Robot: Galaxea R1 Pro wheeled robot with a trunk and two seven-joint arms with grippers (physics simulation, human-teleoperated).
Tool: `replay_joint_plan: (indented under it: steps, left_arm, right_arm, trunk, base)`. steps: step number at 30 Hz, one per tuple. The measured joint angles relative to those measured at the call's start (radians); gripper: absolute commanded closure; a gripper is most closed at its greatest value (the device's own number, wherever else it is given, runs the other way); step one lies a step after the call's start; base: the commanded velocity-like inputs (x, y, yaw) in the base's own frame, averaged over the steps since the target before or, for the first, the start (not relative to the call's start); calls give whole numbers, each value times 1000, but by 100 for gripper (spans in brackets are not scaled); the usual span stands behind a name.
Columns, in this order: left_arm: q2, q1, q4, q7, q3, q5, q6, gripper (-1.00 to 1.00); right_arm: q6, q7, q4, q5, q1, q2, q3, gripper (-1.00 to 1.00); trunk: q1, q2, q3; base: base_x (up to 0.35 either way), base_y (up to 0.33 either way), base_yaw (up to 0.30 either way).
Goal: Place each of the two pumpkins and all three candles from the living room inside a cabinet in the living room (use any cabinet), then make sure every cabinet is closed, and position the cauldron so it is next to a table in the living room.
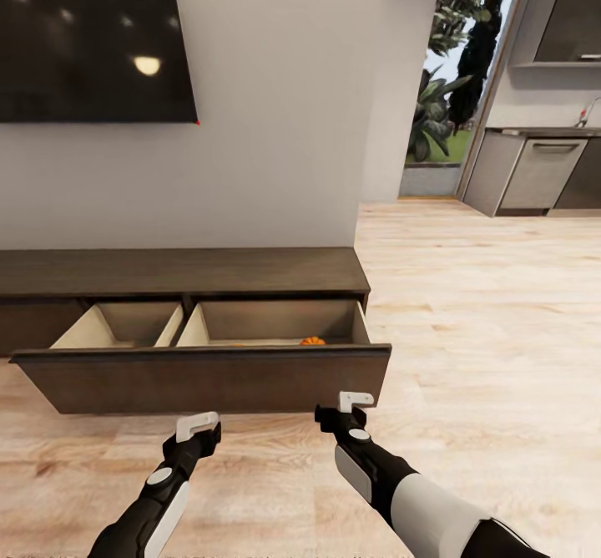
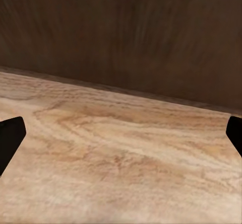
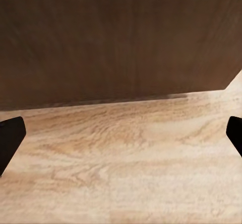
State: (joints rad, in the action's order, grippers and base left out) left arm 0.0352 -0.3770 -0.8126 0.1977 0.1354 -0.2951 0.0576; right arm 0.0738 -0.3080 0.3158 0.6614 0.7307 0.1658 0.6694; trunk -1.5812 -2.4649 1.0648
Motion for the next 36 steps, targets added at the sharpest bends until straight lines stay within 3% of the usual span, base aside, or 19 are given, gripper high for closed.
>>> replay_joint_plan:
  steps: [5, 9, 14, 19, 29, 36]
  left_arm:
    - [0, 0, 0, 0, -1, 0, 0, -100]
    - [0, 0, 0, 0, -4, 0, 0, -100]
    - [0, 0, 0, 0, -8, 0, -1, -100]
    - [0, 0, 0, 0, -9, -1, -2, -100]
    - [-1, 0, -1, 0, -10, -1, -8, -100]
    - [0, 0, -1, 1, -11, -1, -6, -100]
  right_arm:
    - [1, 0, 0, 0, 0, 0, -1, -100]
    - [28, 0, -1, 0, 0, 0, 1, -100]
    - [70, 0, -10, 1, 0, 0, 52, -100]
    - [78, 0, -17, 2, 0, 0, 74, -100]
    - [79, 0, -18, 1, 0, 0, 78, -100]
    - [80, 0, -18, 2, 0, 1, 78, -100]
  trunk:
    - [-19, -35, 16]
    - [-21, -36, 31]
    - [-23, -37, 51]
    - [-25, -38, 70]
    - [-25, -38, 70]
    - [-25, -38, 70]
  base:
    - [0, 0, 0]
    - [0, 0, 0]
    - [0, 0, 0]
    - [0, 0, 0]
    - [9, 2, 0]
    - [219, 67, 0]
